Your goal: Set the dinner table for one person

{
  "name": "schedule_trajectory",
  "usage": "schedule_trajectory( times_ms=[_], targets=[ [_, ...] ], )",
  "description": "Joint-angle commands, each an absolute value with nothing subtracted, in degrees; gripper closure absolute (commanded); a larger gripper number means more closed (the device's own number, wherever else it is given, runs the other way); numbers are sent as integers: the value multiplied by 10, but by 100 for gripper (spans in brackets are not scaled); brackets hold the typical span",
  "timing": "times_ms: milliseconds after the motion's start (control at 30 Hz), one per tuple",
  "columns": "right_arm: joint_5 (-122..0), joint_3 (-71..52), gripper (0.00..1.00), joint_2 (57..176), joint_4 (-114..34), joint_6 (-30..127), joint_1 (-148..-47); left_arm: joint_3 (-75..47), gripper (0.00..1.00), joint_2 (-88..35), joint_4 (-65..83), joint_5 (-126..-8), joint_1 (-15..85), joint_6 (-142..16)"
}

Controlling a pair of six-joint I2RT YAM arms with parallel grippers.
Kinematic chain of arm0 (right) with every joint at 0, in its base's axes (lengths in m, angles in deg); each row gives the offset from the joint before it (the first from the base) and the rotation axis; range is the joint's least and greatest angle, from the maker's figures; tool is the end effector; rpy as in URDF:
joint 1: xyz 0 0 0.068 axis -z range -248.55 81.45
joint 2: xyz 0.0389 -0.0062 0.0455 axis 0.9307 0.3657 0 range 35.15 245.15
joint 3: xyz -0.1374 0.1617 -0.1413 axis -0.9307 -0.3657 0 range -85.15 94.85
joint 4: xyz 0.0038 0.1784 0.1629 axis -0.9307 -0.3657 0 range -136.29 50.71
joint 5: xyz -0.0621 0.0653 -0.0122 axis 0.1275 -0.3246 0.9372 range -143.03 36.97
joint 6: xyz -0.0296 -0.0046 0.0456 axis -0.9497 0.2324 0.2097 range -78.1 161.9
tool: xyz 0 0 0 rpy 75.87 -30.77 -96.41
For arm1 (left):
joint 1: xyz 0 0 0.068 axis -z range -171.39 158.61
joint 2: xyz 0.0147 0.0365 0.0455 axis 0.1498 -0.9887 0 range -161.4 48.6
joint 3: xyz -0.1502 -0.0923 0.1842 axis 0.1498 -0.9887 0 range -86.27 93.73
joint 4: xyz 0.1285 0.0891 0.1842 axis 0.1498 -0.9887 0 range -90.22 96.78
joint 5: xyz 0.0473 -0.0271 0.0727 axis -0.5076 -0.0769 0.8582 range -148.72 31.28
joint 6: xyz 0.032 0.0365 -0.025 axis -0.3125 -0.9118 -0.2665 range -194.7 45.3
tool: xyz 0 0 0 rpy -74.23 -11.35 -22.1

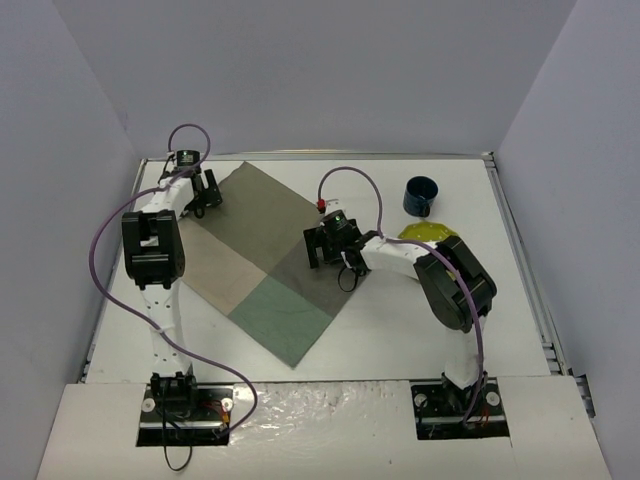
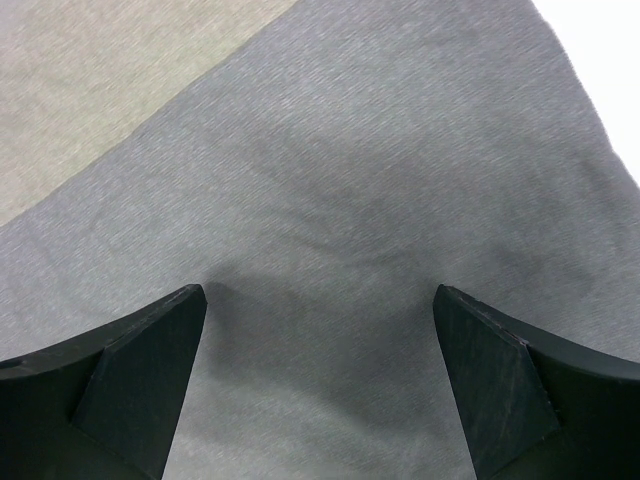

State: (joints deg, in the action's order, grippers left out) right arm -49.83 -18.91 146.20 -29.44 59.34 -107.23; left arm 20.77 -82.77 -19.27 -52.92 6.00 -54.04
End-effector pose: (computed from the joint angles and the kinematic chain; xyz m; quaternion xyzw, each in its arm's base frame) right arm 0.3134 0.2484 0.1642 -0.1507 0.8737 0.1954 0.4192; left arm 0.4806 0.0258 0.1752 -0.2064 0.9168 -0.0060 0.3417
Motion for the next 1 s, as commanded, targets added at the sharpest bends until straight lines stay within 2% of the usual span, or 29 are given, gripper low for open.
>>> schedule_trajectory(
  times_ms=[0,133,333,500,600,667,767,967],
  targets=[
    [-478,-175,6,1369,-321,613,-1070,236,3,-744,-208,-531,55,-563],
    [-485,-205,7,1302,-316,624,-1042,221,3,-660,-217,-550,63,-561],
    [-559,-279,23,1273,-273,663,-965,98,3,-544,-218,-546,116,-529],
    [-576,-309,50,1291,-230,671,-923,-89,3,-444,-132,-568,145,-451],
    [-580,-317,67,1311,-200,678,-915,-148,3,-442,-108,-563,150,-445],
    [-575,-325,73,1321,-189,682,-912,-159,3,-454,-104,-563,150,-442],
    [-554,-337,78,1334,-171,692,-908,-182,3,-472,-93,-556,150,-427],
    [-504,-381,79,1330,-148,714,-892,-203,3,-522,-94,-529,149,-402]
  ],
)
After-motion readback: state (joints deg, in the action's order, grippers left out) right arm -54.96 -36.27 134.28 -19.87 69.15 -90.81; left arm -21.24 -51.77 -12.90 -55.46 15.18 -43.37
